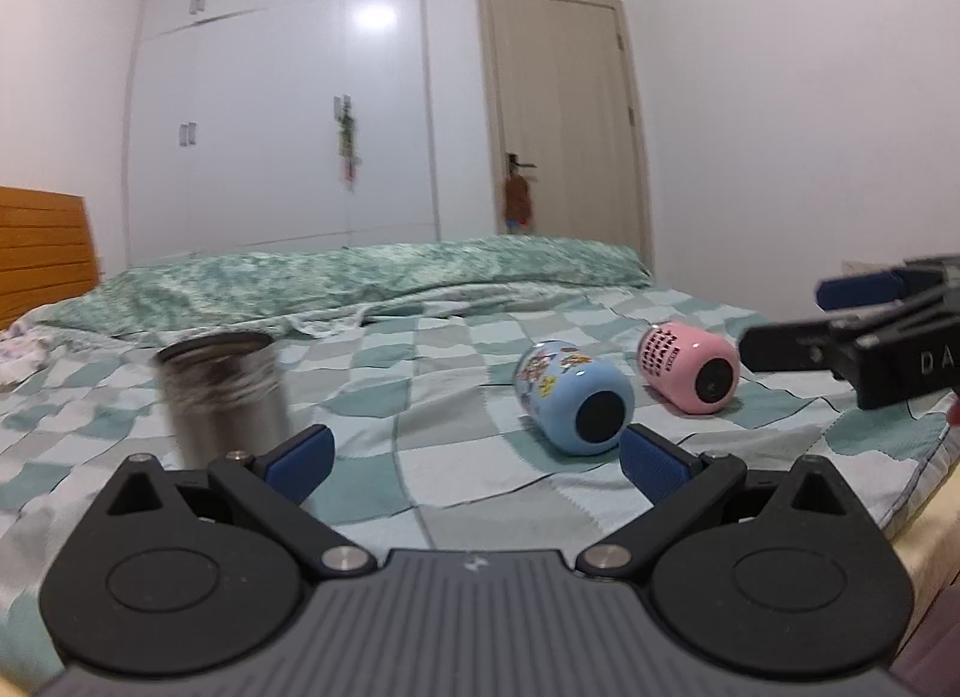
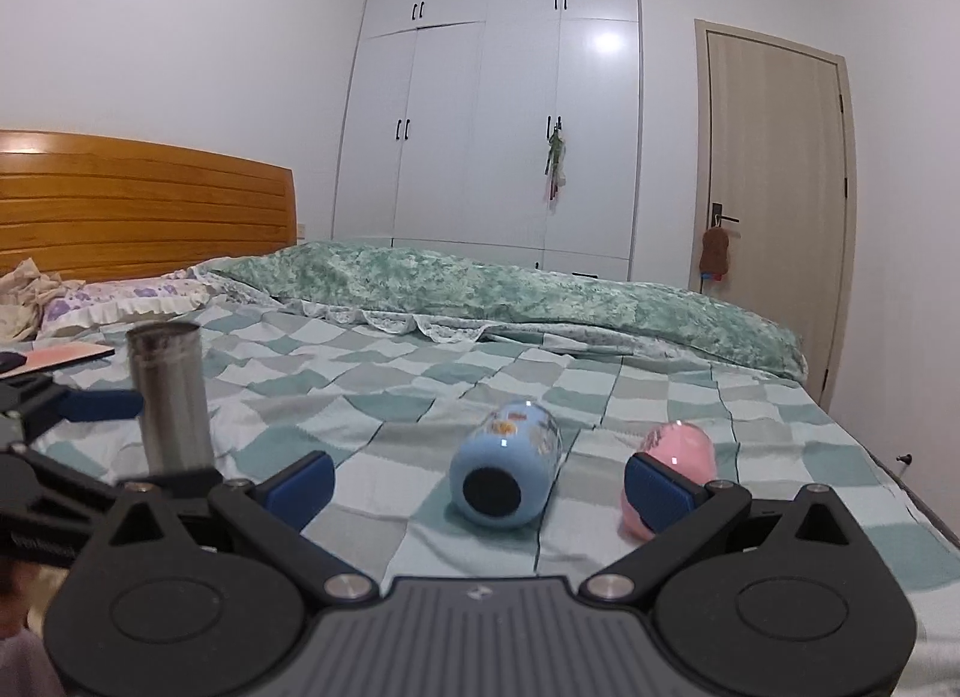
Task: Flip cup upright
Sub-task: 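Move the right tool down to the blue sticker cup and close around it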
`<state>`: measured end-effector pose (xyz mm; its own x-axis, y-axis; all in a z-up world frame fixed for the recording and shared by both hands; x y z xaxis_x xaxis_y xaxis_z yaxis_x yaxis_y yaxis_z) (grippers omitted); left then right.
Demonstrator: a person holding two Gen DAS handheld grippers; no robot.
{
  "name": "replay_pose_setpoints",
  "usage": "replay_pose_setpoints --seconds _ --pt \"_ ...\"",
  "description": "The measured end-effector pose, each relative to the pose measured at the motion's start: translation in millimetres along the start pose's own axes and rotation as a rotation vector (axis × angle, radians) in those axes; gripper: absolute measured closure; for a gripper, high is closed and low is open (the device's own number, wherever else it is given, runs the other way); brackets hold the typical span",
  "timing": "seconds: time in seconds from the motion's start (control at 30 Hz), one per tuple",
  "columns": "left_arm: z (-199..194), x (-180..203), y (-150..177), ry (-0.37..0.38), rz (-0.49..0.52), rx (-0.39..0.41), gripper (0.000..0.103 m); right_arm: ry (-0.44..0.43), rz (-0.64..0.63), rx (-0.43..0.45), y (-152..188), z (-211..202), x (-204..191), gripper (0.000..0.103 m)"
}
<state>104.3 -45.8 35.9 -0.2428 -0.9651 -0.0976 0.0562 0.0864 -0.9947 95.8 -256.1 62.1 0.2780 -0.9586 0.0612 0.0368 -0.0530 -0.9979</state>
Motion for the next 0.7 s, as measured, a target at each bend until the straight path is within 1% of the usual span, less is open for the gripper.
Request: replay_pose_setpoints --seconds 0.17,0.4,0.57,0.7 --pt "45 3 -10 0.048 0.046 -0.035 0.0 -0.003 0.004 -0.039 -12 32 14 0.0" --pt "110 10 -12 0.116 0.101 -0.076 0.0 0.015 -0.006 -0.096 -20 89 37 0.0" --pt "148 9 -5 0.146 0.103 -0.12 0.0 0.012 0.02 -0.157 -14 136 51 0.0" --pt "171 0 2 0.167 0.114 -0.15 0.0 -0.008 0.023 -0.206 -5 170 51 0.0"
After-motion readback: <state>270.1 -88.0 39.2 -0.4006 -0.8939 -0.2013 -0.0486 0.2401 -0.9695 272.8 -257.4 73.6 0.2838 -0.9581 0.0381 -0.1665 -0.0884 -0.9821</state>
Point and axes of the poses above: each gripper's, at about its wrist camera, not at the fingertips, and z roughly the way its jaws point, x to its right, y to its underside, the point moved 2 cm from there along z, roughly the way its jaws point, and after that the axes turned 14 degrees about x, right-handed, at the moved point
